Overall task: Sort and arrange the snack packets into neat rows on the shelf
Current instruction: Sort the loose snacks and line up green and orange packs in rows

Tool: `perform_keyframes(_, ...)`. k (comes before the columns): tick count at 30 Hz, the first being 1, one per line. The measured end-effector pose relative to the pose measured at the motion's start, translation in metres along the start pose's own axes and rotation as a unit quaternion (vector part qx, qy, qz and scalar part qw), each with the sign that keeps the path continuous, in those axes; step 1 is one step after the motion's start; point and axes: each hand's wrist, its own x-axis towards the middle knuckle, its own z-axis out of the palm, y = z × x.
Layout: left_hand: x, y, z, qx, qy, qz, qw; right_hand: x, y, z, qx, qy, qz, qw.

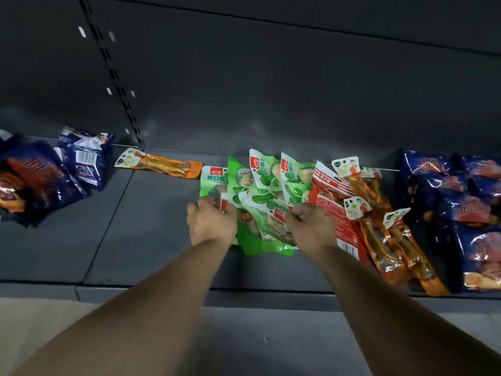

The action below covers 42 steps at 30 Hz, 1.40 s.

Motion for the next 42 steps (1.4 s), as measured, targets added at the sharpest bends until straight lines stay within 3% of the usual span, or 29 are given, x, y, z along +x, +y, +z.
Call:
perform_keyframes(6, 0.015, -0.007, -0.001, -0.026, -0.01, -0.035, 0.999, -0.012, -0.013, 0.01, -0.072, 0.002, 0.038, 0.997)
perform_keyframes(12, 0.007, 0.008, 0.011, -0.017, -0.017, 0.125, 0.992, -0.02, -0.019, -0.005, -0.078, 0.05, 0.103, 0.99)
perform_keyframes(21, -0.015, 0.026, 0.027, 0.013, -0.101, 0.133, 0.986, -0.033, -0.016, -0.035, -0.094, 0.067, 0.132, 0.984)
perform_keyframes(26, -0.018, 0.02, 0.026, 0.052, -0.09, 0.18, 0.978, -0.025, -0.007, -0.044, -0.119, 0.053, 0.128, 0.983)
perform_keyframes(32, 0.002, 0.014, 0.006, 0.055, -0.053, 0.089, 0.993, 0.0, -0.014, -0.039, -0.129, 0.012, 0.09, 0.988)
perform_keyframes(39, 0.01, 0.001, 0.004, 0.003, -0.081, -0.074, 0.994, 0.013, -0.003, -0.001, -0.052, 0.019, 0.074, 0.996)
perform_keyframes(42, 0.012, -0.001, 0.006, -0.014, -0.076, -0.098, 0.992, 0.019, -0.011, 0.007, -0.038, 0.04, 0.056, 0.997)
